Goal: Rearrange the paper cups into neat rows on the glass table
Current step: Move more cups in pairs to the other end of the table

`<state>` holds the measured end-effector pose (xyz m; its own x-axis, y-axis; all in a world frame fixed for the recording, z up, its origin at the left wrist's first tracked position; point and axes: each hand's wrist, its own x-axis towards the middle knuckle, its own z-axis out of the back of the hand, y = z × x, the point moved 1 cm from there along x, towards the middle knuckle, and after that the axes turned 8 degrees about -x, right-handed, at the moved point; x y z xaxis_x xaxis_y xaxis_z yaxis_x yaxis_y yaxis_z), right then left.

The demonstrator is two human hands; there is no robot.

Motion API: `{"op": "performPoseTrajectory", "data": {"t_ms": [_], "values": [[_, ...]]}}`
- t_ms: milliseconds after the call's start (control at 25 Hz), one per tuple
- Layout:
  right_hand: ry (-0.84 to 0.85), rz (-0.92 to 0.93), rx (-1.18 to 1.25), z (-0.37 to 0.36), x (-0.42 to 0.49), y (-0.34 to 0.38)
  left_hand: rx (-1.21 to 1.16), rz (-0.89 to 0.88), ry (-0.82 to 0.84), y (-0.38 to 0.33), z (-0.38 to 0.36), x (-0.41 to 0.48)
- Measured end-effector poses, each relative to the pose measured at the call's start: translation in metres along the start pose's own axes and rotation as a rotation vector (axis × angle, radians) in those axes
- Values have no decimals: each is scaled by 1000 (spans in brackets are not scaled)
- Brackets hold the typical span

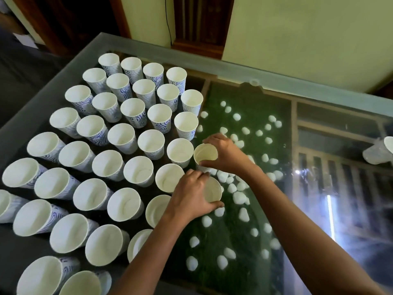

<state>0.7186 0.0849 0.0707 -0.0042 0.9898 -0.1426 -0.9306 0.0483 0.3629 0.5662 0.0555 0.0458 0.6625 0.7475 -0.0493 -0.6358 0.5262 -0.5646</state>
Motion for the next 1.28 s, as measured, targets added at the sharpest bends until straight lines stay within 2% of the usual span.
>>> {"op": "performPoseTrajectory", "data": {"t_ms": [120,280,560,760,1000,1120,1280], "values": [[57,1,-60,-7,6,8,-30,27,19,3,-1,-4],[44,-10,-71,-6,-2,-1,-32,67,65,1,-4,-6],[-47,-133,10,13,-79,-77,-51,71,83,-44,-20,13],[-89,-350,-19,50,-162,-168,-28,-2,118,-136,-67,53],[-158,-530,-8,99,-253,-290,-85,-155,206,-252,-141,119],[-176,-572,9,114,-284,-340,-107,-184,208,-301,-177,155],[-199,-568,43,120,-309,-371,-132,-223,165,-347,-211,194]]}}
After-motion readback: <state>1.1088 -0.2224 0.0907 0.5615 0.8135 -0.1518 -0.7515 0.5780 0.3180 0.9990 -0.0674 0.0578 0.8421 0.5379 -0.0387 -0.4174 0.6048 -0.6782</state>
